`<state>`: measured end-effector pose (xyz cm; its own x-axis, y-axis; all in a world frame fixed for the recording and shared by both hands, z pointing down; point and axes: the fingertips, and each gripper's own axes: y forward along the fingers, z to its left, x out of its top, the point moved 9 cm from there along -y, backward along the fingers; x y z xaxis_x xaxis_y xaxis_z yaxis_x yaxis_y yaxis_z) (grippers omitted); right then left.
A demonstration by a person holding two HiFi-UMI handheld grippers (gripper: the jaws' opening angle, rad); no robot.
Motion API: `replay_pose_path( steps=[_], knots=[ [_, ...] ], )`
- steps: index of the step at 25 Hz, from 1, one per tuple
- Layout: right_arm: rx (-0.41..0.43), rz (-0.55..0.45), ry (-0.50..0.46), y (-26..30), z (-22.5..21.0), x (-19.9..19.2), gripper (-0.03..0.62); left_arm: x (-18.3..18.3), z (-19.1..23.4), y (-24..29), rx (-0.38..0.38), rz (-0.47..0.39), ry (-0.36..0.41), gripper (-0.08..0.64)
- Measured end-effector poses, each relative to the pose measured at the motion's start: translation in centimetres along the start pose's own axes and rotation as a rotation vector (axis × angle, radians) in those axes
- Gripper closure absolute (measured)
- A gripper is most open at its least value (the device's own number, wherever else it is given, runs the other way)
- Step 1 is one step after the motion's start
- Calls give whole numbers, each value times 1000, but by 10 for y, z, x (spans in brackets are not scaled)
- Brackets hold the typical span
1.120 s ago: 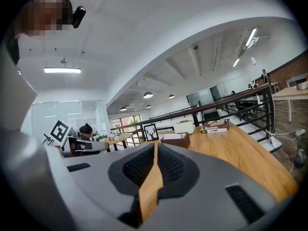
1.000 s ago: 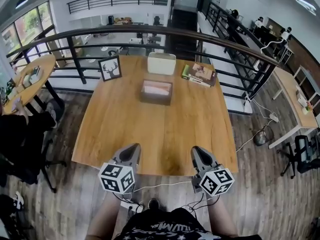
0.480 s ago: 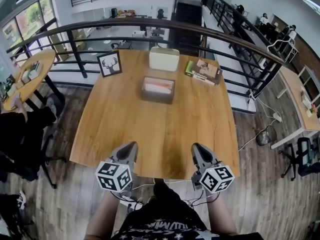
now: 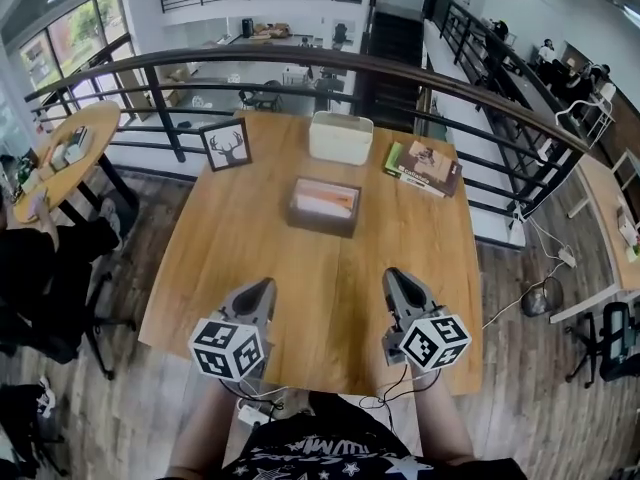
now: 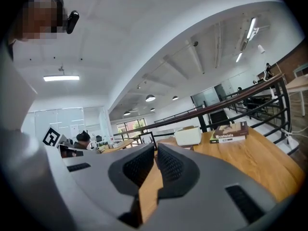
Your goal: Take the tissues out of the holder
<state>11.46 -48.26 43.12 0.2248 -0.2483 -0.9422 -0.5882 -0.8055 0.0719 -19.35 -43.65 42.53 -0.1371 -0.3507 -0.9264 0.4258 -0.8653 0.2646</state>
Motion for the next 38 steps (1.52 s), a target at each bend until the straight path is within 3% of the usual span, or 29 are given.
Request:
replay_pose_path(
  steps=[11,20,21,24,26,29,36,37,38],
  knots=[
    [36,31,-26,89,-69,33,563,42,27,89,13,2,28,546],
    [168,72,-234,174,-98,46,563,55,61,151,36,33,-1,546],
    [182,84,-218,182,-101,46,563,55,65,157,39,37,-5,546],
    [235,35,54,202,-120,52,563,56,76,175,40,42,-21,546],
    [234,7,102,214,-136,61,563,55,80,188,36,45,-23,546],
    [233,99,17,236,-153,62,563,52,81,203,29,58,-16,546],
    [373,420,-128,312,-162,30,561,49,95,225,33,83,-10,546],
    [389,464,-153,321,-161,23,543,49,97,228,32,89,-8,546],
    [408,506,-178,329,-159,17,480,50,99,231,30,94,-1,546]
  ],
)
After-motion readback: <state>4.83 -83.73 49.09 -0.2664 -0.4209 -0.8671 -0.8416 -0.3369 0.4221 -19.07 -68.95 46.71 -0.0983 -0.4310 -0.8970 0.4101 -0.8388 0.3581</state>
